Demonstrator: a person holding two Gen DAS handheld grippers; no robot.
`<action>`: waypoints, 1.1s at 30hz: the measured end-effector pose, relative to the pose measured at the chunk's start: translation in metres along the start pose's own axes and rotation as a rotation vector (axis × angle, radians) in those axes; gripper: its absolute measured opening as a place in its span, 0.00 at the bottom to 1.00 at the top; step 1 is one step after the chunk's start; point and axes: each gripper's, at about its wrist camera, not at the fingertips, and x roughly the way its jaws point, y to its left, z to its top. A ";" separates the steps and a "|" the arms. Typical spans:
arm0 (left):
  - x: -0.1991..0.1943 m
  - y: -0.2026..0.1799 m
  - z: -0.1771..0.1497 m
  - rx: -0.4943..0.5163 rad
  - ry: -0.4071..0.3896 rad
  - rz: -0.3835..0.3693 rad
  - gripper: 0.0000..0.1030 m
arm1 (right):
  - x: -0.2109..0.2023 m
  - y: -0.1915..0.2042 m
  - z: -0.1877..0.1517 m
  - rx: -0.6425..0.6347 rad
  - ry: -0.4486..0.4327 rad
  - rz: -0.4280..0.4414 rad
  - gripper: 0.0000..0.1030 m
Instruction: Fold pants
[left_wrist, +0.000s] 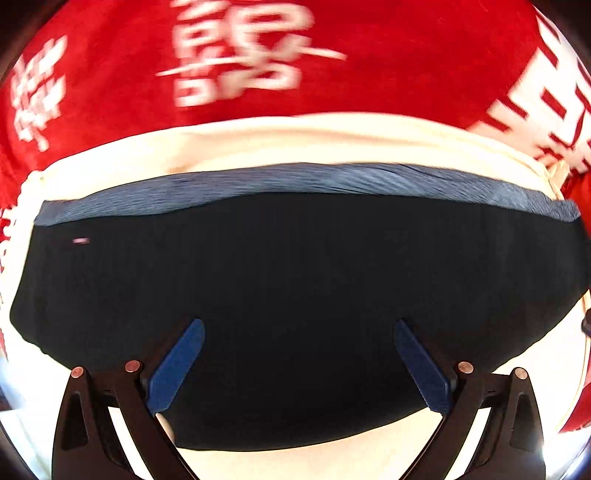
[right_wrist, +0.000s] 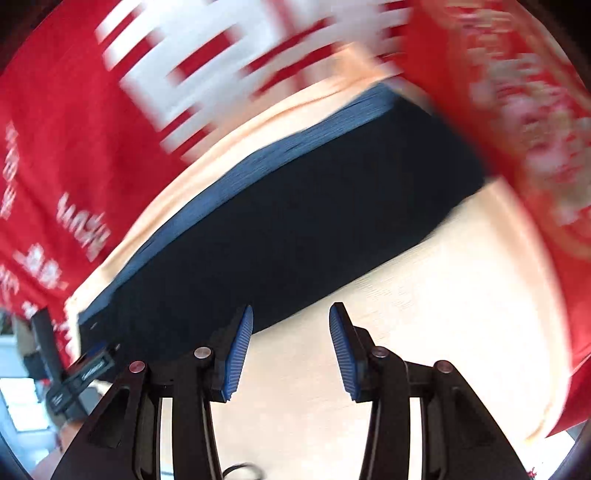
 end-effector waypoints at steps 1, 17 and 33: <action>-0.003 0.017 -0.004 -0.007 -0.006 0.007 1.00 | 0.008 0.017 -0.007 -0.017 0.017 0.029 0.46; 0.014 0.302 -0.012 -0.058 -0.034 0.108 1.00 | 0.175 0.200 -0.141 0.074 0.317 0.500 0.46; 0.014 0.360 -0.032 0.045 -0.018 0.015 1.00 | 0.187 0.187 -0.160 0.058 0.304 0.396 0.12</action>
